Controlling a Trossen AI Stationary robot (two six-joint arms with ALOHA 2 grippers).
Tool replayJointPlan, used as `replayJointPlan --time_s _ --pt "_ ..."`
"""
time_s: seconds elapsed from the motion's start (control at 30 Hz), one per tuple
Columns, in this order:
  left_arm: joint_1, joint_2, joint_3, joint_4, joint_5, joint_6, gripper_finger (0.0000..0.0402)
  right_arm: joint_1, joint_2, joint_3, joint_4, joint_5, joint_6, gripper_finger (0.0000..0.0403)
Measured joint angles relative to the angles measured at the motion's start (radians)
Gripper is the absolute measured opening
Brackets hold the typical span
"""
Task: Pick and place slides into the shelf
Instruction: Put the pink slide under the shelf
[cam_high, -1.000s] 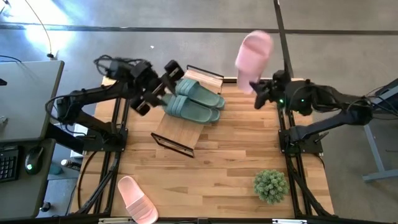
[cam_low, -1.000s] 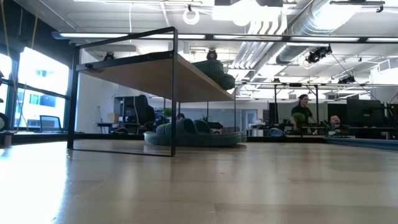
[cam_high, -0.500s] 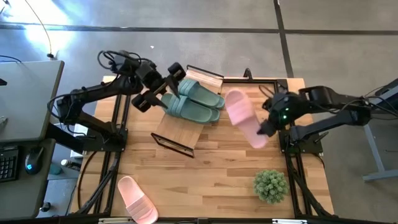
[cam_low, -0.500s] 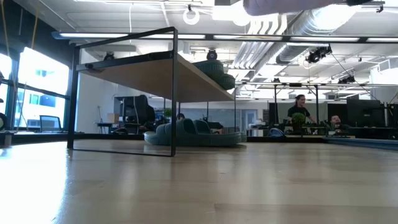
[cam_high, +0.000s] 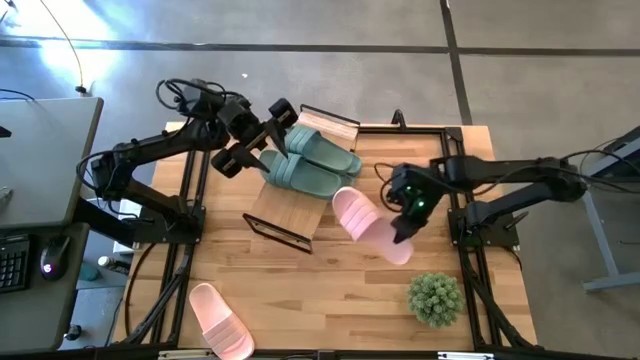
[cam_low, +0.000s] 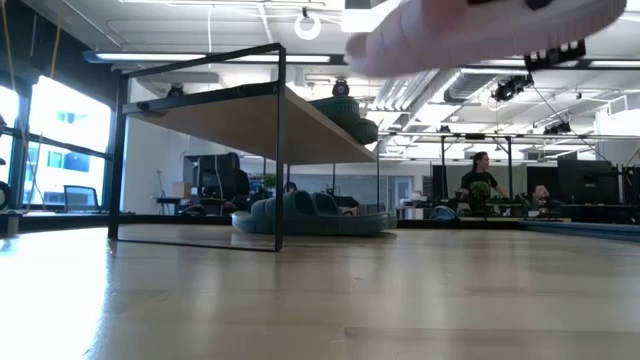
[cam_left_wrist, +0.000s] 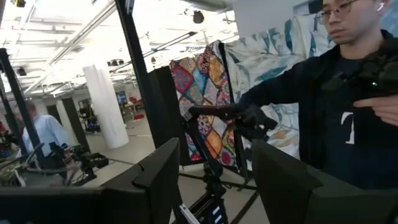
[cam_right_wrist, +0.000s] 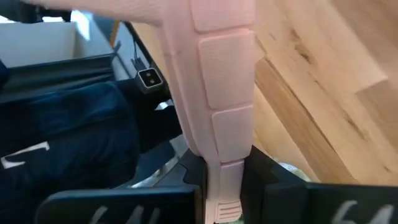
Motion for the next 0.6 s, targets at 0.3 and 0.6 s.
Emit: replayJointPlan --time_s 0.3,0.6 --pt "0.0 0.0 0.0 0.0 0.0 -0.009 0.0182 -0.018 0.0 -0.289 0.331 -0.149 0.067 0.0028" --pt "0.0 0.0 -0.001 0.0 0.001 -0.011 0.0182 -0.008 0.034 -0.493 0.585 -0.173 0.168 0.0028"
